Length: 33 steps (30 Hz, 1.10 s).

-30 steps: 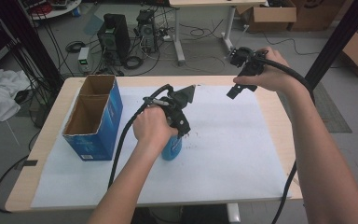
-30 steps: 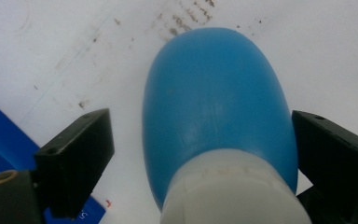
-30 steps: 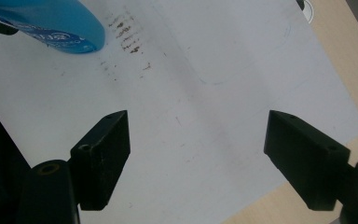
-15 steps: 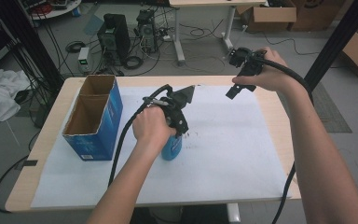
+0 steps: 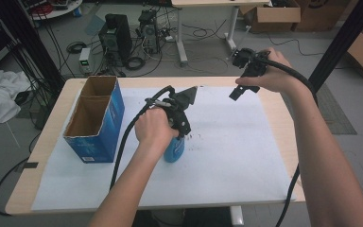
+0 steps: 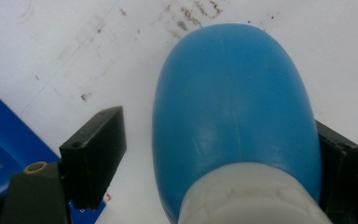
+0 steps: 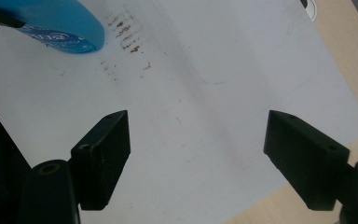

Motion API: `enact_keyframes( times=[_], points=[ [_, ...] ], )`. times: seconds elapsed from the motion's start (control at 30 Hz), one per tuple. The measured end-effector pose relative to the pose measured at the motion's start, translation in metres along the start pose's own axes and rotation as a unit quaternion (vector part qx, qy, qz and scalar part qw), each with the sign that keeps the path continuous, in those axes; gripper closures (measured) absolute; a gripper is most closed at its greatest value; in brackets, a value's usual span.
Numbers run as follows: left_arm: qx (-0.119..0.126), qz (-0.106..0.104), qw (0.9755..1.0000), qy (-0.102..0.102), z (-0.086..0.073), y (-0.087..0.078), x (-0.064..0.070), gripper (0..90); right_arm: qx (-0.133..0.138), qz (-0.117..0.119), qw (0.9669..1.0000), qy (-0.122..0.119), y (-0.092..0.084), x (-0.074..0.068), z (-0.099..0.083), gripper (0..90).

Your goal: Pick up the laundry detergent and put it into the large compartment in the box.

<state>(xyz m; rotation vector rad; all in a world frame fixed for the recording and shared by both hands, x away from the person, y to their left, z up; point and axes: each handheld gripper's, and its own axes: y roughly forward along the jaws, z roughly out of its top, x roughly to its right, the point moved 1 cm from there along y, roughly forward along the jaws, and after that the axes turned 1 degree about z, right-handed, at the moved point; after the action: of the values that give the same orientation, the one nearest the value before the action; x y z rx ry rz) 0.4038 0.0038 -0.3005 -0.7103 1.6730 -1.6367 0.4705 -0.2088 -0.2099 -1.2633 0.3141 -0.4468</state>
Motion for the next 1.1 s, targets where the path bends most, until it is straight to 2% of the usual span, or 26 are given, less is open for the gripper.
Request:
enact_keyframes(
  times=[0.5, 1.0, 1.1],
  points=[
    [0.0, -0.01, 0.9999, -0.011, 0.0011, -0.0021, 0.0, 23.5, 0.001, 0.002, 1.0, -0.003, 0.0003, -0.0022, 0.0003, 22.6],
    [-0.012, -0.026, 0.9996, -0.009, 0.0026, -0.0024, 0.0001, 29.6, -0.002, 0.003, 1.0, -0.003, 0.0017, -0.0026, 0.0004, 22.7],
    [-0.013, -0.024, 0.9996, -0.008, 0.0027, -0.0025, 0.0002, 30.0, -0.001, 0.003, 1.0, -0.002, 0.0014, -0.0024, 0.0001, 22.7]
  ],
)
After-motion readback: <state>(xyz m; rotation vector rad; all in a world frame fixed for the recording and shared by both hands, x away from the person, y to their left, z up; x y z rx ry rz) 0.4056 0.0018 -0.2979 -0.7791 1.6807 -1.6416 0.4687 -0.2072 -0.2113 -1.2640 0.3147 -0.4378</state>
